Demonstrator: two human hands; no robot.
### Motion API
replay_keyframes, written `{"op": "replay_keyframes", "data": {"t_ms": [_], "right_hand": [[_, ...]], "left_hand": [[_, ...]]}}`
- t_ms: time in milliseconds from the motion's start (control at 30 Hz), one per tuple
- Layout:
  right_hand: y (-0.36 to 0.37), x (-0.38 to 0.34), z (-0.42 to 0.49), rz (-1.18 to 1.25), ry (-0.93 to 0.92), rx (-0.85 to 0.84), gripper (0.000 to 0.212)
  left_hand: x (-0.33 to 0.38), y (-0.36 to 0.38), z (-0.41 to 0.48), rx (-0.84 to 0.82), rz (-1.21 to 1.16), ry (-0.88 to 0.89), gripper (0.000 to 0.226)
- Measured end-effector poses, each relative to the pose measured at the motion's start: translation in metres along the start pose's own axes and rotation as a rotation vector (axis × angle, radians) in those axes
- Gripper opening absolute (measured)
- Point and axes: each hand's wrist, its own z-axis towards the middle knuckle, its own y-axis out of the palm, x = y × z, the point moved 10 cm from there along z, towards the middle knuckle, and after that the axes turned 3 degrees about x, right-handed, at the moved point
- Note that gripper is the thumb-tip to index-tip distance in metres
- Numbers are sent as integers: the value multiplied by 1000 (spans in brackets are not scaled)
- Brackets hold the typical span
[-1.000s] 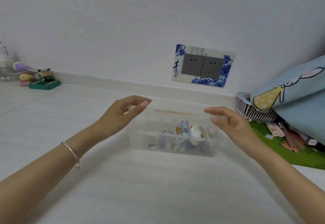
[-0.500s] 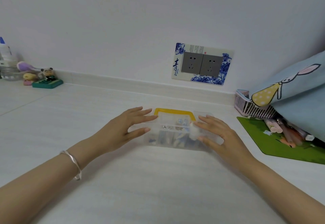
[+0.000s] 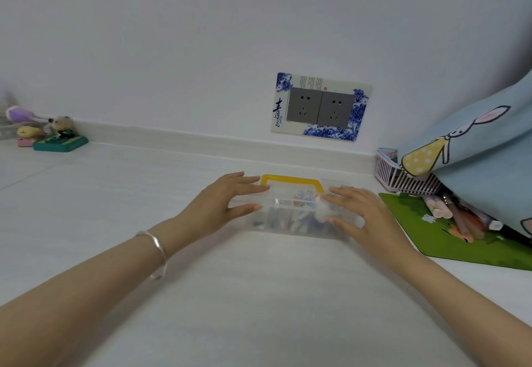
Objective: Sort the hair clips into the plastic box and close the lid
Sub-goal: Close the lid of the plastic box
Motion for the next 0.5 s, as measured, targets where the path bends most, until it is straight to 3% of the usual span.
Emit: {"op": "replay_keyframes", "data": {"t_ms": [233, 500], "right_hand": [[-26, 84, 18, -207, 188, 88, 40], [-29, 145, 53, -352, 192, 71, 42]], "left_hand": [[4, 53, 84, 5, -51, 2, 46], [-11, 93, 156, 35, -43, -5, 45]]}}
